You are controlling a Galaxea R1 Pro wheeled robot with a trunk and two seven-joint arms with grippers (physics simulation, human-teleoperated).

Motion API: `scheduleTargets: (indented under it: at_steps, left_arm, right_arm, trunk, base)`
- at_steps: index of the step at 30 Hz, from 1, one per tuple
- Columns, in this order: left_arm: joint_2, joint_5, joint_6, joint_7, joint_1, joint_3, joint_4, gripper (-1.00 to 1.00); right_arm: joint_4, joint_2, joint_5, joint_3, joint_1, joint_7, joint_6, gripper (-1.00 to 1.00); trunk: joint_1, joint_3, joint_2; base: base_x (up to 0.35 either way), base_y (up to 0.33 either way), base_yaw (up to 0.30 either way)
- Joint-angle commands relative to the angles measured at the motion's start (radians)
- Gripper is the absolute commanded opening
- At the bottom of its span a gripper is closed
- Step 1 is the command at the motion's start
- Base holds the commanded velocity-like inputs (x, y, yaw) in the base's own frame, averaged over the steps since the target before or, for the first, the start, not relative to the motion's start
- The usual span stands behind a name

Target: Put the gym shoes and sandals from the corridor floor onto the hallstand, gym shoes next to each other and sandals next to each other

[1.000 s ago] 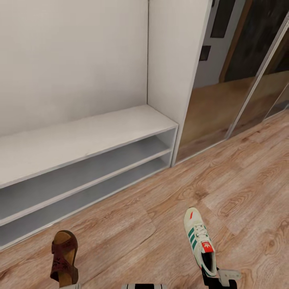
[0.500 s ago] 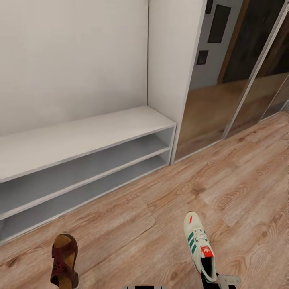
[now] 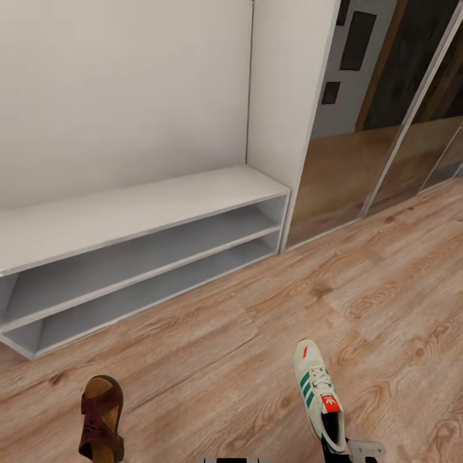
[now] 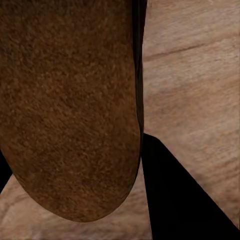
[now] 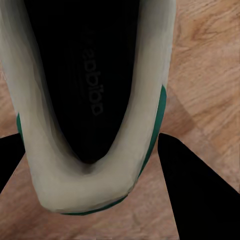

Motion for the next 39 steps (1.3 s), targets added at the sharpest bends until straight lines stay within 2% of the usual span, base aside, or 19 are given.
scheduleTargets:
  at_steps: [1,8,13,20,26,32,39]
  left_arm:
    - [-0.002,-0.013,-0.004,-0.007,-0.001,0.017,0.0,-1.0]
    - [-0.004,-0.013,-0.011,-0.007,-0.002,0.107,-0.001,-1.0]
    - [-0.006,-0.015,-0.016,-0.008,-0.003,0.131,-0.001,-1.0]
    - [-0.004,-0.017,-0.016,-0.007,-0.003,0.137,-0.003,-1.0]
    - [-0.004,-0.026,-0.016,-0.004,-0.003,0.136,-0.006,-1.0]
    - [-0.004,-0.034,-0.016,0.102,-0.003,0.119,-0.01,-1.0]
    - [-0.008,-0.063,-0.017,0.12,-0.003,0.115,-0.003,-1.0]
  right_arm:
    - [0.0,0.001,0.003,-0.008,-0.001,0.008,-0.004,-1.0]
    - [0.0,0.002,0.004,-0.008,-0.001,0.007,-0.005,-1.0]
    - [0.001,0.003,0.004,-0.008,-0.001,0.007,-0.005,-1.0]
    - [0.001,0.004,0.004,-0.007,-0.001,0.006,-0.005,-1.0]
    - [0.002,0.004,0.004,-0.007,-0.001,0.006,-0.005,-1.0]
    - [0.013,0.005,0.004,-0.007,-0.001,0.006,-0.005,-1.0]
    - [0.014,0.005,0.004,-0.007,-0.001,0.006,-0.005,-1.0]
  trunk:
    - [-0.001,-0.001,0.0]
    - [-0.001,-0.001,0.0]
    - [-0.001,-0.001,0.0]
    - [-0.001,-0.001,0.0]
    - [-0.001,-0.001,0.0]
    - [-0.001,-0.001,0.0]
    - [-0.001,-0.001,0.0]
  base:
    - [-0.335,0.12,0.231]
    - [-0.329,0.136,0.261]
    - [-0.293,0.198,0.275]
    - [-0.241,0.195,0.277]
    - [-0.055,0.048,0.277]
    - [-0.003,0.002,0.278]
    - [0.0,0.0,0.278]
